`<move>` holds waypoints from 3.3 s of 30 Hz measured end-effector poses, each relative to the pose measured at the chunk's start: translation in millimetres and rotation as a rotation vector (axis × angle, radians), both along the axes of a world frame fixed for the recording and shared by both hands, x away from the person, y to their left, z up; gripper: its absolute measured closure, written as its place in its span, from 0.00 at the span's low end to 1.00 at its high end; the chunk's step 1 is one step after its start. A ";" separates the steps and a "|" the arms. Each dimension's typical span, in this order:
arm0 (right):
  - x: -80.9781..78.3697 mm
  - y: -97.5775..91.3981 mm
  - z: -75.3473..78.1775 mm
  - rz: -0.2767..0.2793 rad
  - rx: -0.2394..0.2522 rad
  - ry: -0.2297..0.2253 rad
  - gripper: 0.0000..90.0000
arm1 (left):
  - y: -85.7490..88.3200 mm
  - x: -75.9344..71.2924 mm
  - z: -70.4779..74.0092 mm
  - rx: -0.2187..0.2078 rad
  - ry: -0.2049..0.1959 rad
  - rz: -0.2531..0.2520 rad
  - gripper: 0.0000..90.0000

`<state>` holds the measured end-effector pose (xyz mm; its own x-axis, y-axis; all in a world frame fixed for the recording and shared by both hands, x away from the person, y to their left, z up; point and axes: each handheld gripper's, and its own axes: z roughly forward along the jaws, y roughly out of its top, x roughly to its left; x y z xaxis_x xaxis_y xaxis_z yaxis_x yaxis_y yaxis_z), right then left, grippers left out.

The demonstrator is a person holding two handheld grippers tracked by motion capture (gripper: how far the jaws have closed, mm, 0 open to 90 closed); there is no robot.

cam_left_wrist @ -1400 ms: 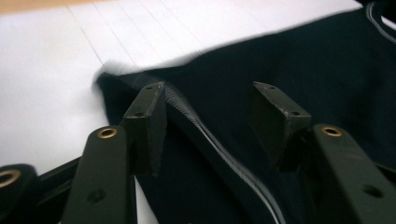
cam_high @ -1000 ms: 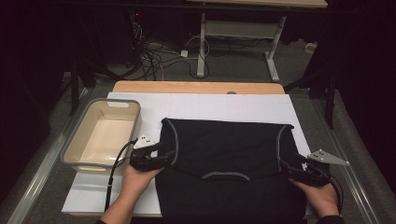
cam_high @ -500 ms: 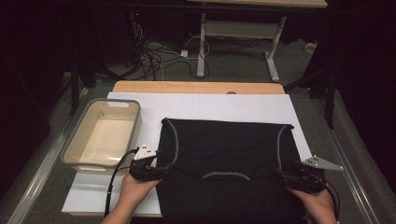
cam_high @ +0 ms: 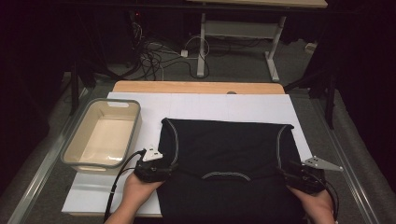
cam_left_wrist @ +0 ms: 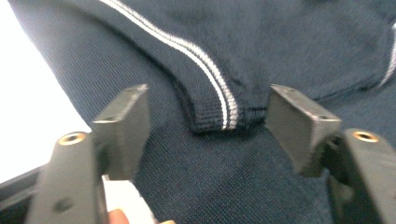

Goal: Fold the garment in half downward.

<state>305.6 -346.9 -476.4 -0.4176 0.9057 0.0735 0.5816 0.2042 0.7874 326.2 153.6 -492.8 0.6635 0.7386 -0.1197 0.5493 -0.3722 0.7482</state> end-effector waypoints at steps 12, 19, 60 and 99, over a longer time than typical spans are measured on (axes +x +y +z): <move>0.7 5.3 -1.2 0.054 -0.033 0.020 0.62 | -10.0 -1.3 -1.7 0.083 -0.010 -0.060 0.59; 1.5 5.6 -1.5 0.101 -0.021 0.031 0.77 | -9.8 -1.4 -1.8 0.072 -0.007 -0.076 0.71; -59.0 -4.1 22.4 0.120 -0.005 -0.142 0.91 | 11.9 -46.6 22.9 -0.080 -0.060 -0.127 0.83; -123.5 -7.5 -4.1 0.147 -0.006 -0.064 0.91 | 15.5 -101.7 -2.0 -0.041 0.028 -0.182 0.82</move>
<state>182.1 -354.4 -480.5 -0.5491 0.8350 0.0367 0.4935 0.2885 0.8205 224.5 169.1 -494.8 0.7815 0.6010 -0.1672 0.4964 -0.4368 0.7502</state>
